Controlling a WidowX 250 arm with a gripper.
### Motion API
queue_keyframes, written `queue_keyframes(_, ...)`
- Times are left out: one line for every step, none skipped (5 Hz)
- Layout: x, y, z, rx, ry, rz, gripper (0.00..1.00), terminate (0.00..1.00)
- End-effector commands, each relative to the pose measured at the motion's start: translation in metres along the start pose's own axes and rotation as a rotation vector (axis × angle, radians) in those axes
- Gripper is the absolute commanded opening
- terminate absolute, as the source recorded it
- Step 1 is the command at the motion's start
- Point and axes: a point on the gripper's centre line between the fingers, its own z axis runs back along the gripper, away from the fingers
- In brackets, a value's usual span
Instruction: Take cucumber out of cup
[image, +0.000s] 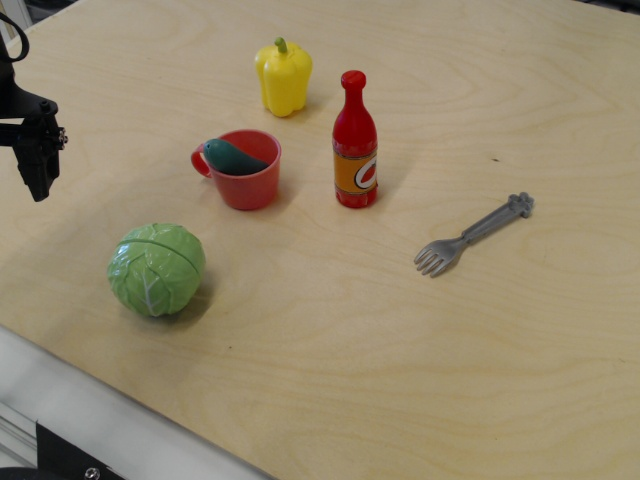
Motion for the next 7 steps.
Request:
queue_keyframes(0.0,0.0,0.0,0.0,0.0,0.0,1.0,0.0)
queue_keyframes(0.012,-0.025,0.011,-0.062,0.021,-0.127,1.0,0.0)
queue_keyframes(0.022,-0.052,0.025,-0.087,-0.018,-0.239,1.0,0.0)
queue_keyframes(0.035,-0.084,0.035,-0.13,-0.082,-0.353,1.0,0.0)
queue_keyframes(0.045,-0.107,0.026,-0.135,-0.072,-0.401,1.0,0.0)
queue_keyframes(0.053,-0.121,0.012,-0.138,-0.069,-0.419,1.0,0.0)
queue_keyframes(0.06,-0.132,0.006,-0.149,-0.093,-0.429,1.0,0.0)
